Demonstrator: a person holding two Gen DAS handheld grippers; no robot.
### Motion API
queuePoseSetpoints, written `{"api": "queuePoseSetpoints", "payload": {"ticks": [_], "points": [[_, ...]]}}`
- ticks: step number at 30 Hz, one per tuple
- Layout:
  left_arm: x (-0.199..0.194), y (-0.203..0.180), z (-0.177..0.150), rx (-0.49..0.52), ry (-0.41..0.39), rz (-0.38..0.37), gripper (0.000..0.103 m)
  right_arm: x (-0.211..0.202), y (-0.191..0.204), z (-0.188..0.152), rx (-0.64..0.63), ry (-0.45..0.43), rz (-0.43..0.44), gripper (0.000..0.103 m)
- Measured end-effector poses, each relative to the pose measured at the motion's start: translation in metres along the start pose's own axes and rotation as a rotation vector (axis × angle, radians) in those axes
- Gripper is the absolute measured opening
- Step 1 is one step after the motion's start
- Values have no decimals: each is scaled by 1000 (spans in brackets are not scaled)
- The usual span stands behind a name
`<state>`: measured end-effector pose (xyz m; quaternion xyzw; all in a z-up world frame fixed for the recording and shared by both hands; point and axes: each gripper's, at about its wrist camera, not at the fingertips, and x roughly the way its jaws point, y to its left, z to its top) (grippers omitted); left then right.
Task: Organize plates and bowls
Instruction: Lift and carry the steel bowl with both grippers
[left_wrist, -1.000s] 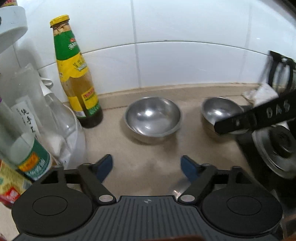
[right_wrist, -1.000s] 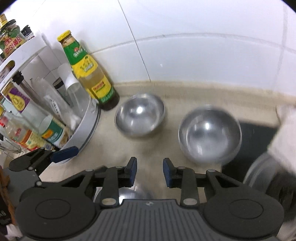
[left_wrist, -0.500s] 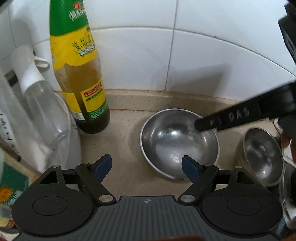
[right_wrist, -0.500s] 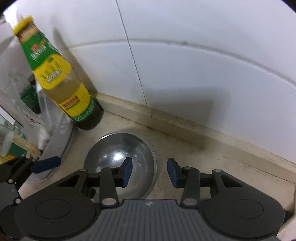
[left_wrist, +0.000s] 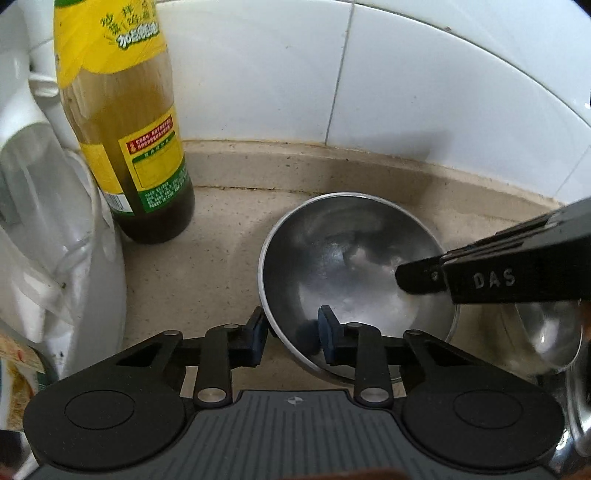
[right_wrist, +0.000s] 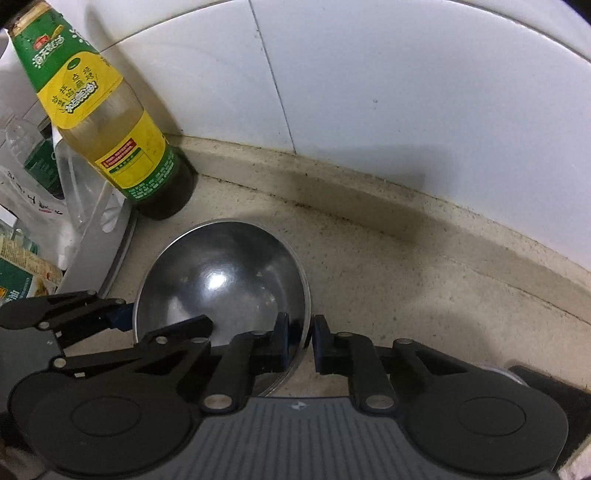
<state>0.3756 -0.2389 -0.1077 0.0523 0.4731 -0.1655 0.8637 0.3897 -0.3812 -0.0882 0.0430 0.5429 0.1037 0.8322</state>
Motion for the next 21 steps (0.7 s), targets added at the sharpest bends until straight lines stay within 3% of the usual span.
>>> {"api": "queuePoseSetpoints", "payload": {"ticks": [21], "points": [[-85,-7,-7,34,-103,-35,34,-85,24,-19,5,-106,15,11]]}}
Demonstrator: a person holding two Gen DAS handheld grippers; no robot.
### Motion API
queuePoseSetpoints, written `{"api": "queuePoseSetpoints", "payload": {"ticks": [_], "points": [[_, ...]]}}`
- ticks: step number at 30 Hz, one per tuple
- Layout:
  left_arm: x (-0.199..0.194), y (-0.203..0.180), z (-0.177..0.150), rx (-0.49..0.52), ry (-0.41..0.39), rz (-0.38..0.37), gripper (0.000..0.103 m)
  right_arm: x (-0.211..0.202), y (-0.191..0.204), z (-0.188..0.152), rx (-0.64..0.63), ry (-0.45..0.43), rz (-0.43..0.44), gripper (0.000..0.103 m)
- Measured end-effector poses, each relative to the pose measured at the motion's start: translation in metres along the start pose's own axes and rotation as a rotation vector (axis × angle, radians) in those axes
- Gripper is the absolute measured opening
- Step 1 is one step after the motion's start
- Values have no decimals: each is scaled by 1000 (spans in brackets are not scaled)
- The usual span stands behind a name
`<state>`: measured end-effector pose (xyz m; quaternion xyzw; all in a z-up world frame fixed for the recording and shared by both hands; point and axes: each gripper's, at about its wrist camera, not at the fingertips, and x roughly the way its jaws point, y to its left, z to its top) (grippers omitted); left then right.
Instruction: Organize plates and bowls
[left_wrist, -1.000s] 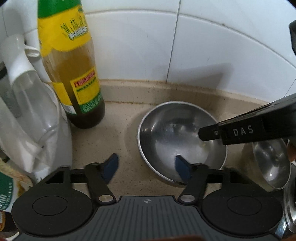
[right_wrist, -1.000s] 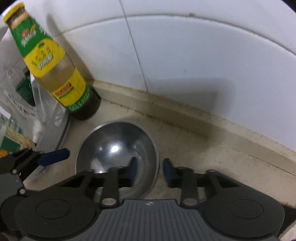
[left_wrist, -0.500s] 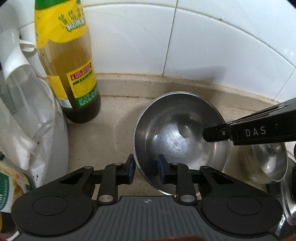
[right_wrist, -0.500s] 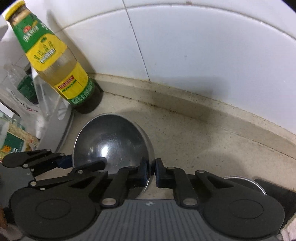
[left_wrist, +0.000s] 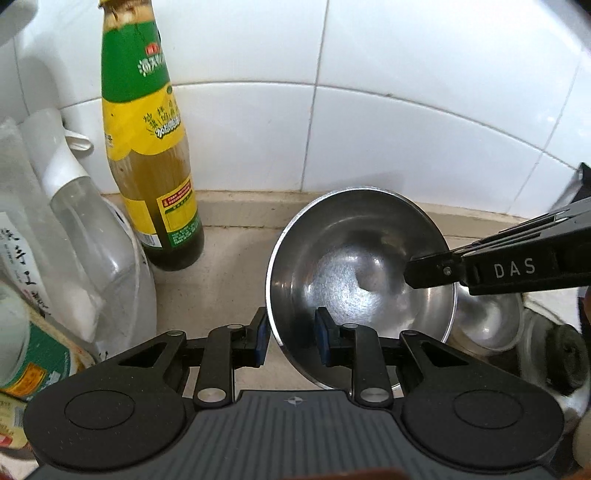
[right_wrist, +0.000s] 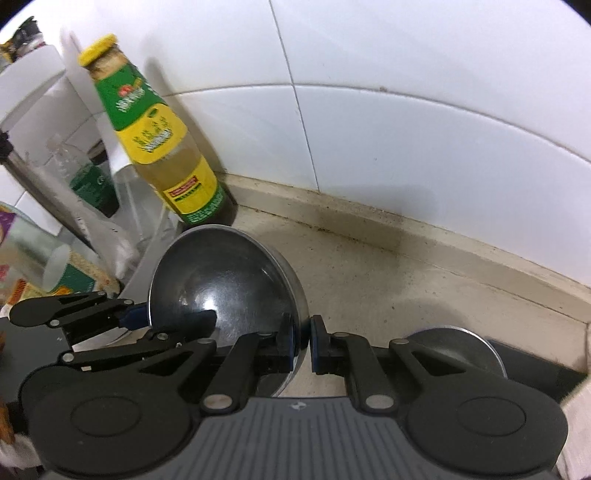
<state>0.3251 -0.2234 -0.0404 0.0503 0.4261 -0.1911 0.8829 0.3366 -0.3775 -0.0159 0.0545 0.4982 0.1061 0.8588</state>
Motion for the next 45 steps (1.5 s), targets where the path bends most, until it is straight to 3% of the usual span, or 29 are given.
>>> {"api": "queuePoseSetpoints", "payload": {"ticks": [9,22,45], "points": [[-42,-20,-25,80,-29,-15,36,-40,16,-35,-12,-8,-17,11],[-64,-31,-61,143,-1,-68,37,-62,25,-98,5,49,-17,12],[-43,-28,-85,203,103,-111,37,-29,27,-134,56,236,23,14]]}}
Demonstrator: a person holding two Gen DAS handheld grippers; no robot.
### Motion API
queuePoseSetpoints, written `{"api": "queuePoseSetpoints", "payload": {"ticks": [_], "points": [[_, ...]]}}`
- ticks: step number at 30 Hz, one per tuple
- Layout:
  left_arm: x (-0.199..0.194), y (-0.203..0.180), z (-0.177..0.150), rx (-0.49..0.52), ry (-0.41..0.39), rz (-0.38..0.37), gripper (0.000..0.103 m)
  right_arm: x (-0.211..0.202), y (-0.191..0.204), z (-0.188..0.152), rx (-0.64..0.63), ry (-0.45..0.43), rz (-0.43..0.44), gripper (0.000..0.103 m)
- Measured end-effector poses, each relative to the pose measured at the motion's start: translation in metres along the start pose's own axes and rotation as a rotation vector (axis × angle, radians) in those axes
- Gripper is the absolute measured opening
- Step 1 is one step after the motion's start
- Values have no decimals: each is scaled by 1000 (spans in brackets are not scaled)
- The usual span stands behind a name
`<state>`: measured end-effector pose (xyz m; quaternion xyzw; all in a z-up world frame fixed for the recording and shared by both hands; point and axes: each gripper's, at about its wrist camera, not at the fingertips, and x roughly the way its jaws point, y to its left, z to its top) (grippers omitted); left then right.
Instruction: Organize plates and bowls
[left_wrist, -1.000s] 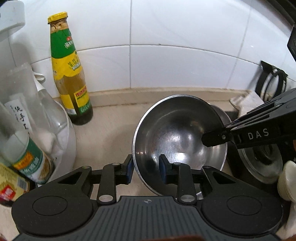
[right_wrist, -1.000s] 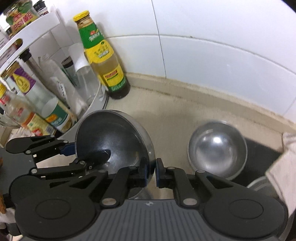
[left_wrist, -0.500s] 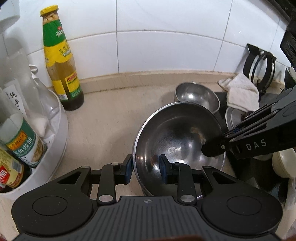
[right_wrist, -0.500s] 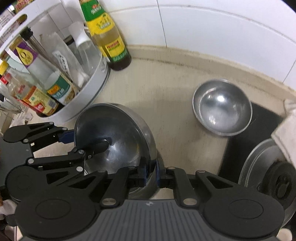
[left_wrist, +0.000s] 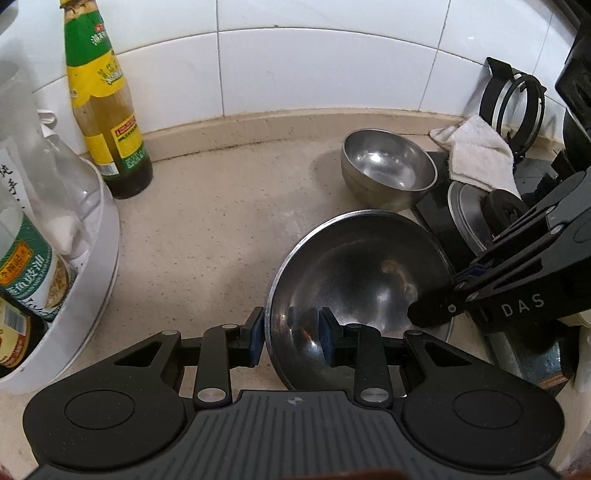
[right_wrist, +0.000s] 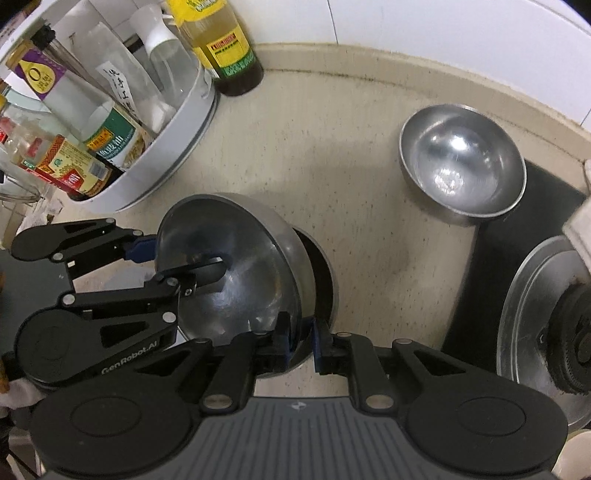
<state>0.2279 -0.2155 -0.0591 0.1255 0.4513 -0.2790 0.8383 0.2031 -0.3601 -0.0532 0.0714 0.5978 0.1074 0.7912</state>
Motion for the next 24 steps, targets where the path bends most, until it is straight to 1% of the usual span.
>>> {"api": "queuePoseSetpoints", "payload": {"ticks": [2,5,6,10,15,20,22,24], "points": [[0,1,1,2,-1,-5,38,1,-1,0,4,3,1,14],[-4,1,2,14,-12,-1,39,0,-2,1,9,13,-3,21],[-6,2,3,18,-18,5,40,-2,0,1,-7,11,-17,21],[-12,9,9,0,-43,28,41,-16,3,2,-37,-28,-23,21],[-18,9,20,-13,-73,31,42,-28,-4,9,-35,-76,-39,21],[-14,-1,29,4,-79,27,45,-30,-24,14,23,-102,-70,21],[-10,-5,33,17,-77,28,46,-31,-32,15,44,-107,-69,21],[-8,-9,39,27,-76,26,51,-34,-41,17,63,-124,-78,21]]}}
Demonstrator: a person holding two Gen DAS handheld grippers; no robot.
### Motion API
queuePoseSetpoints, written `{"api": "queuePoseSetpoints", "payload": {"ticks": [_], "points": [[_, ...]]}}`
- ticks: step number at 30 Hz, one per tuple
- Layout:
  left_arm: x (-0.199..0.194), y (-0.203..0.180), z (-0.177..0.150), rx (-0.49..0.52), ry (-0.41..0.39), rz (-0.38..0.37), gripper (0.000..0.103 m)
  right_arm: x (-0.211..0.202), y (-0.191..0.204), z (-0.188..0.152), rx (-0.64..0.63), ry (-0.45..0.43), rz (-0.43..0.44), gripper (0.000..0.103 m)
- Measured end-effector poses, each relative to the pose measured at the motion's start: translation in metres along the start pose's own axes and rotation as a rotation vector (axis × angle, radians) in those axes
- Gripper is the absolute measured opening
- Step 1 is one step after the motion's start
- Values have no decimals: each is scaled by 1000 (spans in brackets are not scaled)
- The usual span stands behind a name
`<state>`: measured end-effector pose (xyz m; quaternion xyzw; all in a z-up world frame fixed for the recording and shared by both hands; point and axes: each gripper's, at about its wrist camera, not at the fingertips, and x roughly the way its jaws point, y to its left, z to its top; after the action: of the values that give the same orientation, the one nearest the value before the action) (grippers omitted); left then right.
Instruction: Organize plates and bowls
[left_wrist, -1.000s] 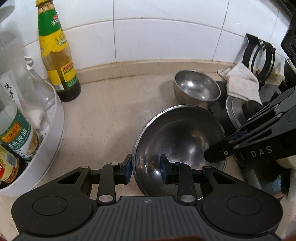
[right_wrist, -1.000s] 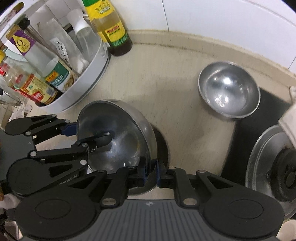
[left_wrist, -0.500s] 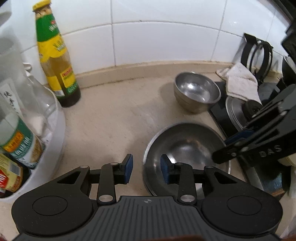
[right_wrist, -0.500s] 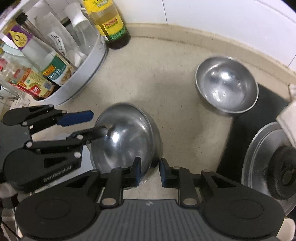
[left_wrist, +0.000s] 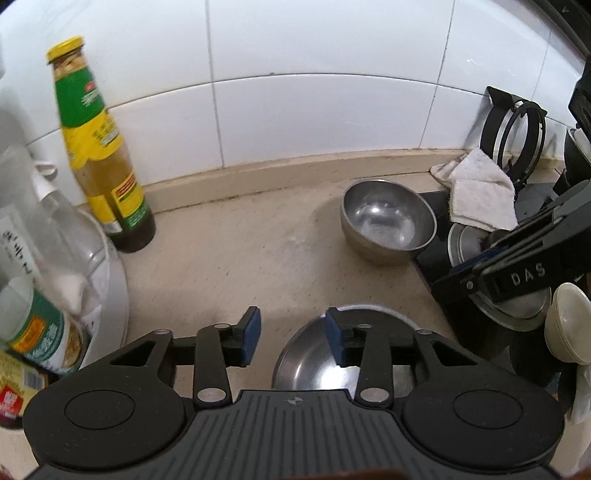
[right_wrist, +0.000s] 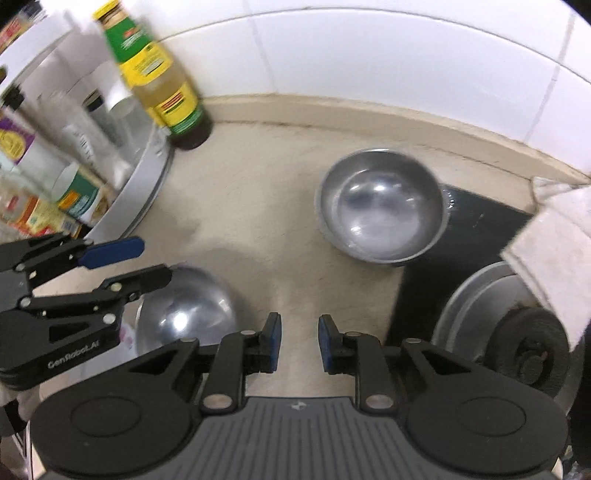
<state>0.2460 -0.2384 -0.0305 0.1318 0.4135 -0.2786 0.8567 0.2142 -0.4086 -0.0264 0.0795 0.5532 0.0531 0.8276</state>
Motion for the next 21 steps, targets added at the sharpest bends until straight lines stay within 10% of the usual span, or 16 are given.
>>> {"api": "queuePoseSetpoints", "payload": {"ticks": [21], "points": [[118,-32,86,36,104,-61,72,40,-110,59,180,-42,-82,25]]}}
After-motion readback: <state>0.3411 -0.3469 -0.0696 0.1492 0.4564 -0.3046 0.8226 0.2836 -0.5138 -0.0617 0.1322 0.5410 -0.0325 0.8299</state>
